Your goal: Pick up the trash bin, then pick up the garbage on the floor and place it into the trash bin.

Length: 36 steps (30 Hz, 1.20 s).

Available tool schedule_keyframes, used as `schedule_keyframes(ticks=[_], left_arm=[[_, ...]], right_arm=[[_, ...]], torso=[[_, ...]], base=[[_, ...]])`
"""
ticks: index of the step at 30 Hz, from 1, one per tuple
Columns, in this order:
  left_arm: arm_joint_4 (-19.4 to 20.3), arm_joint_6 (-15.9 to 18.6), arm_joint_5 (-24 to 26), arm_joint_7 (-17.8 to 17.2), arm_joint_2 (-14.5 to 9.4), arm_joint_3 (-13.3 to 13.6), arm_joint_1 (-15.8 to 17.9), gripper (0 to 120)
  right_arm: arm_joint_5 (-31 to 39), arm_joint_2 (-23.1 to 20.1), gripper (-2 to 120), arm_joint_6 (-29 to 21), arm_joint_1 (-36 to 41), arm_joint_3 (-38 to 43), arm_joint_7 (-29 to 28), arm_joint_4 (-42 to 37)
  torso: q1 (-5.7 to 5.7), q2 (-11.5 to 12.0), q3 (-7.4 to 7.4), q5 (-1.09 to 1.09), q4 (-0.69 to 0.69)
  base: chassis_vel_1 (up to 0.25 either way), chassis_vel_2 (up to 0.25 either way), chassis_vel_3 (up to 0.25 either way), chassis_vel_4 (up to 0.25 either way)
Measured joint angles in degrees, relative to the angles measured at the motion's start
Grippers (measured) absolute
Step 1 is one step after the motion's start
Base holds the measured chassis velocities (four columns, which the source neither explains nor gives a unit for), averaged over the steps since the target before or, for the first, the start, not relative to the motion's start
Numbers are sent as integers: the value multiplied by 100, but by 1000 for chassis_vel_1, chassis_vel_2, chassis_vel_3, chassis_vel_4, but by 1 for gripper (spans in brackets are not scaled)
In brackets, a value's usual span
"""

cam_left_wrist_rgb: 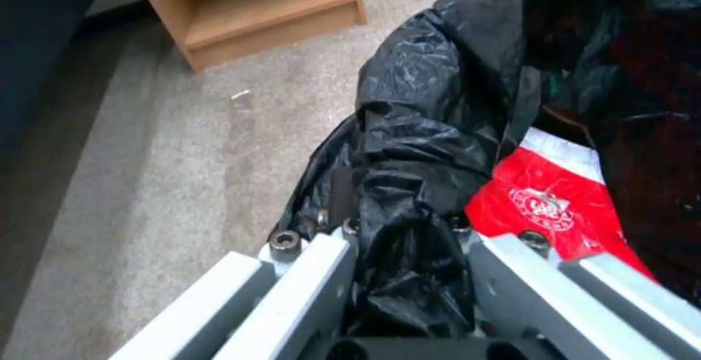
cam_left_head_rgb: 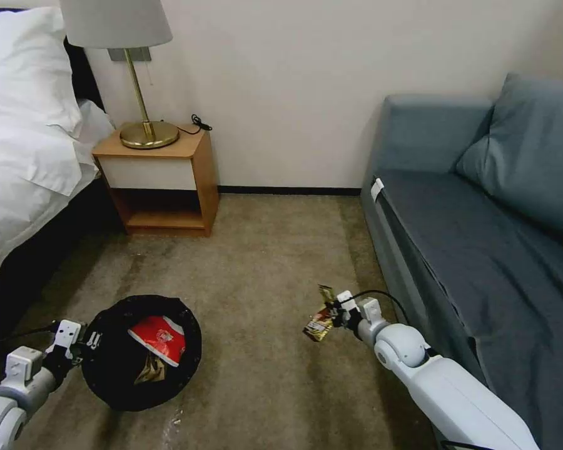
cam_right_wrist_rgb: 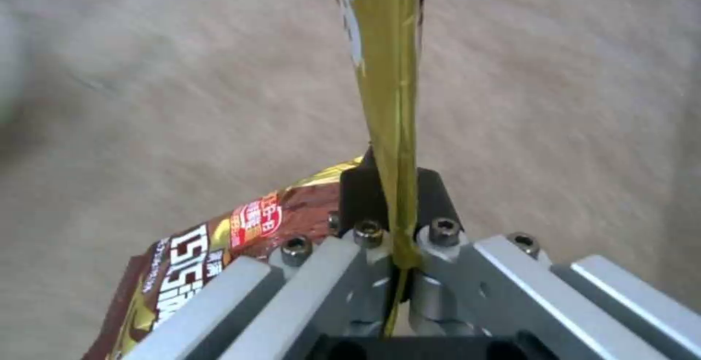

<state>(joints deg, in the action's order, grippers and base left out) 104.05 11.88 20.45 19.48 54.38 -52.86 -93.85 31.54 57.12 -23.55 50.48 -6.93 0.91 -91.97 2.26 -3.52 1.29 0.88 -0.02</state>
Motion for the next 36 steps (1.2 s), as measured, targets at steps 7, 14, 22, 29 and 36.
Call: schedule_keyframes(ticks=[7, 14, 22, 29, 36], left_arm=[[45, -1, -1, -8, 6, 6, 20, 1], [108, -5, 16, -19, 106, -53, -6, 1], [50, -5, 19, -36, 118, -19, 70, 1], [-66, -11, 29, -36, 116, -22, 125, 1], [-133, -21, 30, -28, 146, 6, 164, 1]], right_arm=[[569, -51, 0, -172, -477, -452, -190, -718], [1402, 604, 0, -239, -1471, -1393, -372, -821], [1847, 1346, 0, -238, -1840, -2008, -561, -720], [2089, 1693, 0, -202, -1890, -2485, -635, -592], [2131, 2091, 0, 44, -1955, -2877, -590, -173]], torso=[[0, 0, 0, 0, 0], [0, 0, 1, 0, 5], [0, 0, 1, 2, 0], [0, 0, 1, 0, -1], [0, 0, 1, 1, 0]], base=[[0, 0, 0, 0], [0, 0, 0, 0], [0, 0, 0, 0], [0, 0, 0, 0], [0, 0, 0, 0]])
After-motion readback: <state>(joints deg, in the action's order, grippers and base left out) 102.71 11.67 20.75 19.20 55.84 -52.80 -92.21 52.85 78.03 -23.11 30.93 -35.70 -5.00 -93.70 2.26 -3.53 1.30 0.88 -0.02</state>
